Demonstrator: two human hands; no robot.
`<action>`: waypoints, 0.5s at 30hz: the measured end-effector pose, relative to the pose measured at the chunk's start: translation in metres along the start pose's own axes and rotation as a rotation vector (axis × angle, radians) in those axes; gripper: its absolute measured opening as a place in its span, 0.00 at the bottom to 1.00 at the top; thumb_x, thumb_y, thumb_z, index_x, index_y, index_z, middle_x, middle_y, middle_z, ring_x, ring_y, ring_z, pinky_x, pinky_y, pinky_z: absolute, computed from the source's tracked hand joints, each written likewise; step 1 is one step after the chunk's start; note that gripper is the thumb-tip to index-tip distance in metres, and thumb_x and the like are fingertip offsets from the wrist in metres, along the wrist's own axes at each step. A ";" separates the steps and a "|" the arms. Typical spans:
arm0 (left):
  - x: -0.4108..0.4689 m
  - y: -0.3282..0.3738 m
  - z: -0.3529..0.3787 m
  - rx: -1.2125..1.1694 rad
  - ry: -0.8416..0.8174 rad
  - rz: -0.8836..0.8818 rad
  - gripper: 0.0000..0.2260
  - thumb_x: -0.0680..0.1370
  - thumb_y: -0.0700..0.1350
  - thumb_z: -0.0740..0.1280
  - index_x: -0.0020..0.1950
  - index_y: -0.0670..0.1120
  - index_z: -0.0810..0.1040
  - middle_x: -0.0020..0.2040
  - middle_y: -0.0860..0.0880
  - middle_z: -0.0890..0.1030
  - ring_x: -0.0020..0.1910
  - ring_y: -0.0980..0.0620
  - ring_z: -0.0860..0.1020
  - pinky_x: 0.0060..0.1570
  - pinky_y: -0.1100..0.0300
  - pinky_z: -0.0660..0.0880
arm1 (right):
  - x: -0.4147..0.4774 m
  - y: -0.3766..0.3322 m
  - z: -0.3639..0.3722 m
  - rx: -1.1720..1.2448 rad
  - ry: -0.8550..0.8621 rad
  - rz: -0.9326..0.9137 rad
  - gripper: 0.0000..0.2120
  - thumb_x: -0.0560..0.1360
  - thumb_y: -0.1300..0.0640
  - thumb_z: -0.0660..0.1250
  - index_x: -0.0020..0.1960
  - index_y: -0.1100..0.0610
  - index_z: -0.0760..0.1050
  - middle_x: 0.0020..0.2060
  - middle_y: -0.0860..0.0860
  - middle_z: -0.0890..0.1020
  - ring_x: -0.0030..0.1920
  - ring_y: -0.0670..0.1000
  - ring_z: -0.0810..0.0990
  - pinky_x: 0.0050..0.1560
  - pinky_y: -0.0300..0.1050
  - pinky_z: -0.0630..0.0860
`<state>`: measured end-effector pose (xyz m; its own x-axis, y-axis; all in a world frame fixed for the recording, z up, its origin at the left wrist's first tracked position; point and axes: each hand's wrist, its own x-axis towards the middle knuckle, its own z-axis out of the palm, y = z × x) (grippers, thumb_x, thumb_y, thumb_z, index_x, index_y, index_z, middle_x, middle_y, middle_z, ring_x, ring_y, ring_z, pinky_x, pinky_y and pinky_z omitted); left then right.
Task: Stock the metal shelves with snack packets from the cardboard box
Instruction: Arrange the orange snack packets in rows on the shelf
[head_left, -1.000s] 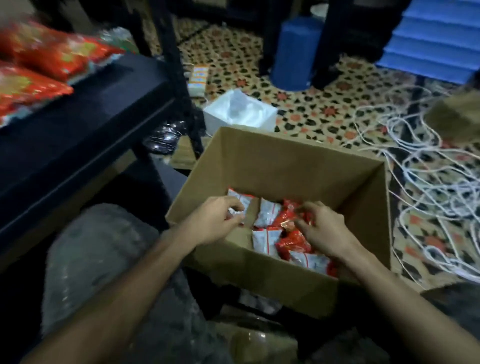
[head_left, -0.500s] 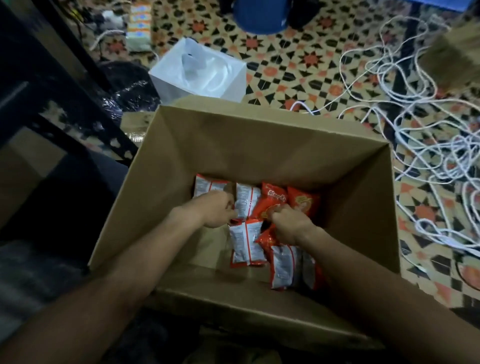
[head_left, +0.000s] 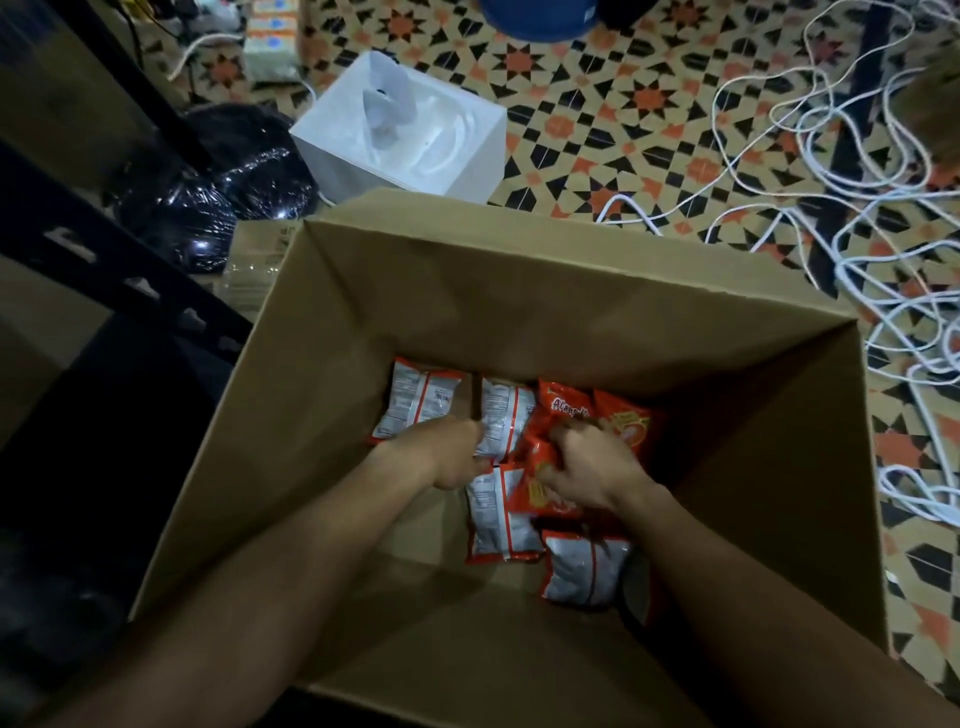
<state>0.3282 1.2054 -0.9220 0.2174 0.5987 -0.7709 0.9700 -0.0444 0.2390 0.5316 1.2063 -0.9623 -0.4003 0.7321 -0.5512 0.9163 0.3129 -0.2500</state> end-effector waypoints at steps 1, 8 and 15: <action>0.003 -0.001 0.002 -0.003 0.000 0.001 0.19 0.82 0.52 0.61 0.68 0.41 0.70 0.64 0.40 0.75 0.60 0.42 0.75 0.46 0.57 0.67 | 0.003 0.001 -0.005 0.026 0.066 0.046 0.24 0.76 0.43 0.62 0.67 0.54 0.72 0.66 0.56 0.75 0.67 0.56 0.72 0.72 0.53 0.58; 0.032 -0.007 0.020 0.038 -0.026 -0.013 0.21 0.81 0.53 0.62 0.71 0.44 0.68 0.76 0.40 0.61 0.60 0.41 0.76 0.55 0.51 0.75 | 0.041 0.012 -0.016 0.259 -0.013 0.178 0.25 0.76 0.43 0.66 0.69 0.55 0.74 0.73 0.53 0.65 0.72 0.56 0.63 0.72 0.49 0.64; 0.048 -0.007 0.028 0.025 -0.024 -0.037 0.19 0.79 0.54 0.64 0.67 0.46 0.73 0.76 0.40 0.58 0.56 0.42 0.77 0.57 0.50 0.76 | 0.027 0.005 0.004 0.257 0.012 0.232 0.15 0.78 0.47 0.66 0.62 0.52 0.77 0.63 0.54 0.77 0.65 0.56 0.72 0.71 0.54 0.65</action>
<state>0.3351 1.2118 -0.9776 0.1831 0.5813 -0.7928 0.9799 -0.0426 0.1951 0.5254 1.2249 -0.9812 -0.1797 0.7734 -0.6080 0.9497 -0.0246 -0.3121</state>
